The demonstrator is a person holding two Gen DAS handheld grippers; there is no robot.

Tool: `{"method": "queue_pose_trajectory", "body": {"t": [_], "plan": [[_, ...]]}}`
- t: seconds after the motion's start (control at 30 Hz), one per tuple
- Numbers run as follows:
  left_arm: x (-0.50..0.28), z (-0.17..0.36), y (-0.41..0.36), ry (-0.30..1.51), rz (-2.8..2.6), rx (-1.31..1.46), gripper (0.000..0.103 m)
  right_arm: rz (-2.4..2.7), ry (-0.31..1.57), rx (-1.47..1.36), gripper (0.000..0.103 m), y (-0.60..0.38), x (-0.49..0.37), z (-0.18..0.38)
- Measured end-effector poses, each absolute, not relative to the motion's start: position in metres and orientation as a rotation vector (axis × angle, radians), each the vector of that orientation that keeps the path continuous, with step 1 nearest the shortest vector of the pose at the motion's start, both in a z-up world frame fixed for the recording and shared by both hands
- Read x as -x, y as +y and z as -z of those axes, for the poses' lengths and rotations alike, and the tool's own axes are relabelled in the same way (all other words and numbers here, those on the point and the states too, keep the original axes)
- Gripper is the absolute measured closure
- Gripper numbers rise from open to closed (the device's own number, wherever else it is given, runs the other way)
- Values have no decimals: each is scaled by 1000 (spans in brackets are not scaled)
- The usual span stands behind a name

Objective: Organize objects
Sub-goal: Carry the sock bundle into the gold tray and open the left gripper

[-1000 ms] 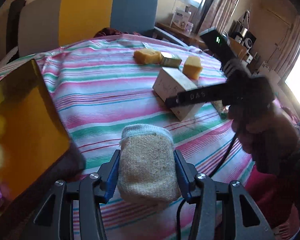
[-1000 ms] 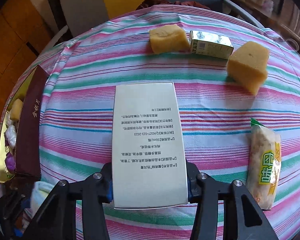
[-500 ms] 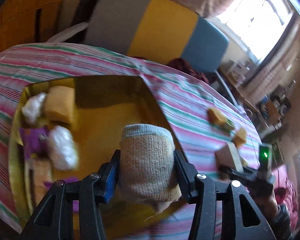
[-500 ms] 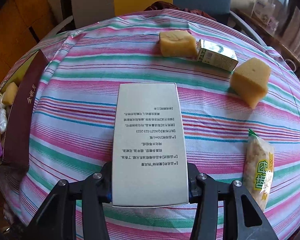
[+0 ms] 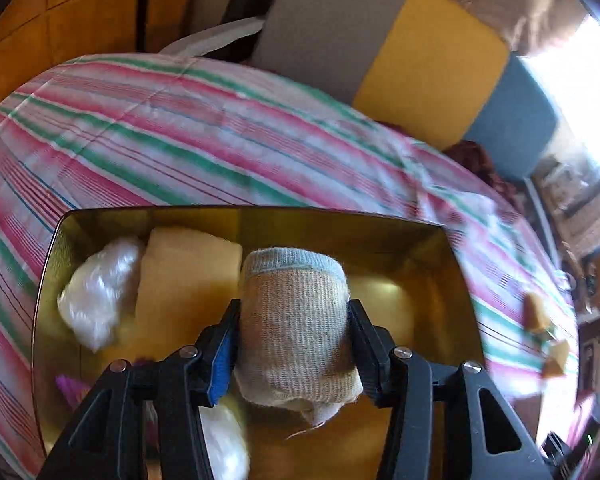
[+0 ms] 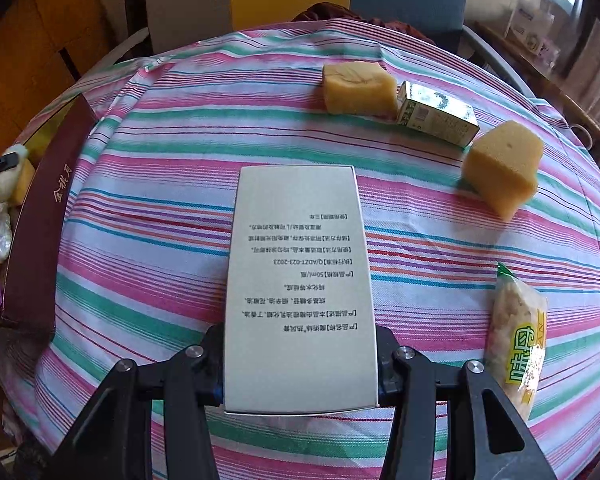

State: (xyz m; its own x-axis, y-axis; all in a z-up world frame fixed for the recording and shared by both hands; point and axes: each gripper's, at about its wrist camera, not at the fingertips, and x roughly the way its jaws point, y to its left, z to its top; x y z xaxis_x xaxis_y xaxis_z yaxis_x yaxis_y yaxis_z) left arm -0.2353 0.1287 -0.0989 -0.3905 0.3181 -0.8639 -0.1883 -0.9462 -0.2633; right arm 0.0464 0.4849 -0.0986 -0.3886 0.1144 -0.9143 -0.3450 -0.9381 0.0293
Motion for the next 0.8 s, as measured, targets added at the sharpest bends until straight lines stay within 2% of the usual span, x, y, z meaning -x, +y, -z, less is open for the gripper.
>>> {"method": "queue_pose_trajectory", "body": {"t": [0.23, 0.3, 0.37, 0.57, 0.8], "plan": [[254, 113, 131, -126, -2425, 1551, 49, -2391, 306, 1549, 52, 485, -45, 99], [252, 108, 129, -155, -2414, 1540, 43, -2391, 310, 1549, 52, 486, -46, 99], [248, 98, 127, -164, -2421, 1508, 30, -2391, 310, 1550, 52, 486, -45, 99], [225, 65, 114, -147, -2444, 1417, 29, -2390, 309, 1545, 52, 486, -44, 100], [150, 32, 96, 5, -2533, 1259, 30, -2386, 280, 1526, 52, 483, -45, 100]]}}
